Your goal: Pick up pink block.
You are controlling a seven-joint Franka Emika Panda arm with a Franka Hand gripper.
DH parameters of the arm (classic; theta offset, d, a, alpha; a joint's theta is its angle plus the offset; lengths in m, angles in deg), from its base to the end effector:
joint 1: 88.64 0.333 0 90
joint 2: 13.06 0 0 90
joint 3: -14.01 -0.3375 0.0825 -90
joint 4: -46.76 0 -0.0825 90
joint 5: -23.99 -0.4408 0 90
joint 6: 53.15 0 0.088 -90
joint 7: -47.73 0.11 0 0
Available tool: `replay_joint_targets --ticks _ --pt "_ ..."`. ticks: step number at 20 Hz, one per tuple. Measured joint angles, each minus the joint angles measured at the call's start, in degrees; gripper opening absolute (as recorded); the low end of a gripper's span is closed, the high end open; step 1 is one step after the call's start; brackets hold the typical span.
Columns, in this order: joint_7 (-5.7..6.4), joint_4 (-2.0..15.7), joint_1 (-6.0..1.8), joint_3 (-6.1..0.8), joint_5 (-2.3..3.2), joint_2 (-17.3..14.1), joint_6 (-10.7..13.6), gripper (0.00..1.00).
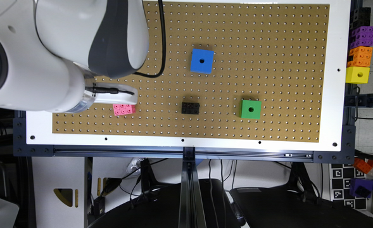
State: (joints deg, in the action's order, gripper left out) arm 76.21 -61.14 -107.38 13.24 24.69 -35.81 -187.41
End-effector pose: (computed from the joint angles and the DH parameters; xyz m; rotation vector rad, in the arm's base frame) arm 0.6557 -0.2134 0.2836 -2.8881 1.2273 -0.0991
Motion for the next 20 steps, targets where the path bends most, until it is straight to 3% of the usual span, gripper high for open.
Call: replay_joint_targets --ticks 6,13,20 --pt "0.0 0.19 0.0 -0.03 0.0 -3.4 -2.1 1.0" --pt "0.0 0.81 0.1 -0.21 0.0 -4.3 -2.4 1.0" --pt "0.0 1.02 0.15 -0.23 0.0 -8.3 -6.1 1.0"
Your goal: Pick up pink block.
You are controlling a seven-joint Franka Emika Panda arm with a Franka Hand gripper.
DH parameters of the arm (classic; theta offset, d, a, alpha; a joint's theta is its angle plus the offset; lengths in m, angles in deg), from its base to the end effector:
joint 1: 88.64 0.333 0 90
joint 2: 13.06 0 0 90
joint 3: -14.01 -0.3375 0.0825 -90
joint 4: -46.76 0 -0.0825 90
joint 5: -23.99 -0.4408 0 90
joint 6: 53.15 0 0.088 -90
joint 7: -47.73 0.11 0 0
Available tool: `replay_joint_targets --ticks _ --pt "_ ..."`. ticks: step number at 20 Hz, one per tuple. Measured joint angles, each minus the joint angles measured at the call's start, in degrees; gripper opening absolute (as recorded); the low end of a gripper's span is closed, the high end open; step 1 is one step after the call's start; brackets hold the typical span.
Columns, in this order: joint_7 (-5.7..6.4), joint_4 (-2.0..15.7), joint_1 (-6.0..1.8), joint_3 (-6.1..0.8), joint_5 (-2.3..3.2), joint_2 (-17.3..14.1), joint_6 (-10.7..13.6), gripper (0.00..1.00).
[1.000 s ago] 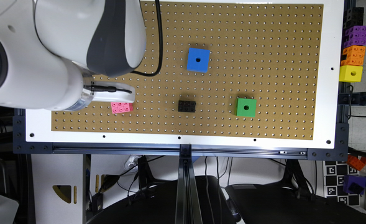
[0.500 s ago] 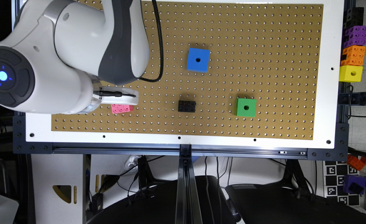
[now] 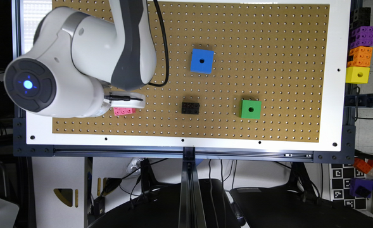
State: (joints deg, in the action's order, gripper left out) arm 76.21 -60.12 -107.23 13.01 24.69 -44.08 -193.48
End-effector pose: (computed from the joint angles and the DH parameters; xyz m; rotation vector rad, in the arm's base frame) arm 0.6613 -0.2103 0.2018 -2.8899 1.2176 -0.0662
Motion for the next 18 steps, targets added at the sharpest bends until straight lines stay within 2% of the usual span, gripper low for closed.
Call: replay_joint_targets --ticks 2,7,12,18 --pt "0.0 0.01 0.0 0.0 0.0 -0.5 -0.1 1.0" --pt "0.0 0.13 0.0 -0.01 0.0 -2.6 -2.2 1.0" --pt "0.0 0.71 0.07 -0.14 0.0 -2.7 -2.2 1.0" --pt "0.0 2.33 0.1 -0.67 0.0 -3.7 -2.2 1.0"
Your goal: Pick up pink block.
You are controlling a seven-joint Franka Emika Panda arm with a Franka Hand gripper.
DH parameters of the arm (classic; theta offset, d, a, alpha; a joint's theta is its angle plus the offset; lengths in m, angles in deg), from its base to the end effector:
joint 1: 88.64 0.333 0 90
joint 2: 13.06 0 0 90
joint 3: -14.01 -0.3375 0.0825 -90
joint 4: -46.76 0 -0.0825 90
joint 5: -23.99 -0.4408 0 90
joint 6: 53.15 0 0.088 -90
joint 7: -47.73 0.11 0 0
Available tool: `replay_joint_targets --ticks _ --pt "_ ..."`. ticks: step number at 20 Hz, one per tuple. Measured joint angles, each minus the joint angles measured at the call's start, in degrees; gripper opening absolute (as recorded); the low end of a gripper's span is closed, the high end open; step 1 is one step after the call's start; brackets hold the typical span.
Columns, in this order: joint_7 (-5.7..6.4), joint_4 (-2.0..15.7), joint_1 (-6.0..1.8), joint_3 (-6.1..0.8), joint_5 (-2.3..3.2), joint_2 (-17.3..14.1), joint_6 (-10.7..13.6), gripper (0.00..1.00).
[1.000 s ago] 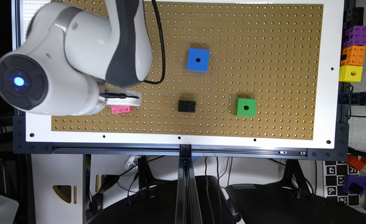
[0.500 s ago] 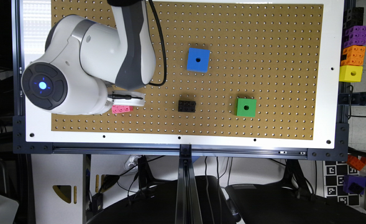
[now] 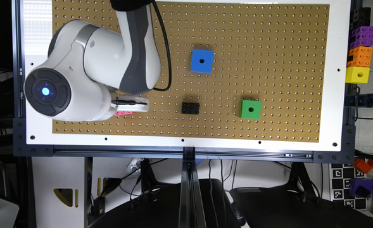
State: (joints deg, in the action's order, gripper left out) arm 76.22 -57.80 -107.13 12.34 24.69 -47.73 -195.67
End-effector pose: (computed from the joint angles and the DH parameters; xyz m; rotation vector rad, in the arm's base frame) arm 0.6739 -0.2048 0.1791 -2.8869 1.1985 -0.0884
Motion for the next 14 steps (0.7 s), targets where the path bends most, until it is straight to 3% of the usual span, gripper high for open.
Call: replay_joint_targets --ticks 4,7,12,13,14 --pt "0.0 0.56 0.0 -0.02 0.0 -1.0 0.0 1.0" --pt "0.0 1.05 -0.01 -0.03 0.0 -3.7 -1.7 1.0" --pt "0.0 2.09 -0.01 -0.05 0.0 -4.4 -1.9 1.0" --pt "0.0 2.08 -0.04 -0.05 -0.01 -4.4 -1.9 0.0" --pt "0.0 2.08 -0.04 -0.05 -0.01 -4.4 -1.9 0.0"
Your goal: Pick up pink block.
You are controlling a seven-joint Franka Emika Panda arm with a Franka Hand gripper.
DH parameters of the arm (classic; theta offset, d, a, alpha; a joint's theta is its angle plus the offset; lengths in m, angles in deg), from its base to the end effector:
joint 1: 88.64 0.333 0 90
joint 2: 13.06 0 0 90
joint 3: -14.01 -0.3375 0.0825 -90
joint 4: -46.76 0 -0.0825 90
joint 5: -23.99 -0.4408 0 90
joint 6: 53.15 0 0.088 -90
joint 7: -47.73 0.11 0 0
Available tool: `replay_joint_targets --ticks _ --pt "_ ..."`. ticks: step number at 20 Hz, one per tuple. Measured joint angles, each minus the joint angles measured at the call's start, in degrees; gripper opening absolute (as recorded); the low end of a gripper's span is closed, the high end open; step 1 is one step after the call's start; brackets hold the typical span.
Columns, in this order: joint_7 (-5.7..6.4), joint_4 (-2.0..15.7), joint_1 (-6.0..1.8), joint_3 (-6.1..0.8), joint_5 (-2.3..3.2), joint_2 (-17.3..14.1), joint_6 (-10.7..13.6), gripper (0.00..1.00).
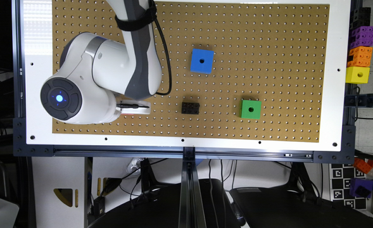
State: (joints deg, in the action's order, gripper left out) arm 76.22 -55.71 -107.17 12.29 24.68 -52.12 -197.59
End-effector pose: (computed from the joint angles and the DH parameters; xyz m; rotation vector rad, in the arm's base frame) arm 0.6785 -0.2061 0.1441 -2.8845 1.1996 -0.0777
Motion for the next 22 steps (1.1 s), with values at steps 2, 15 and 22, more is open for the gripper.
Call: replay_joint_targets --ticks 2,15,22 --pt "0.0 0.0 0.0 0.0 0.0 0.0 0.0 0.0" --pt "0.0 -0.02 -0.03 0.0 0.0 0.7 0.9 0.0" --pt "0.0 -0.03 -0.03 0.0 0.0 4.9 5.5 0.0"
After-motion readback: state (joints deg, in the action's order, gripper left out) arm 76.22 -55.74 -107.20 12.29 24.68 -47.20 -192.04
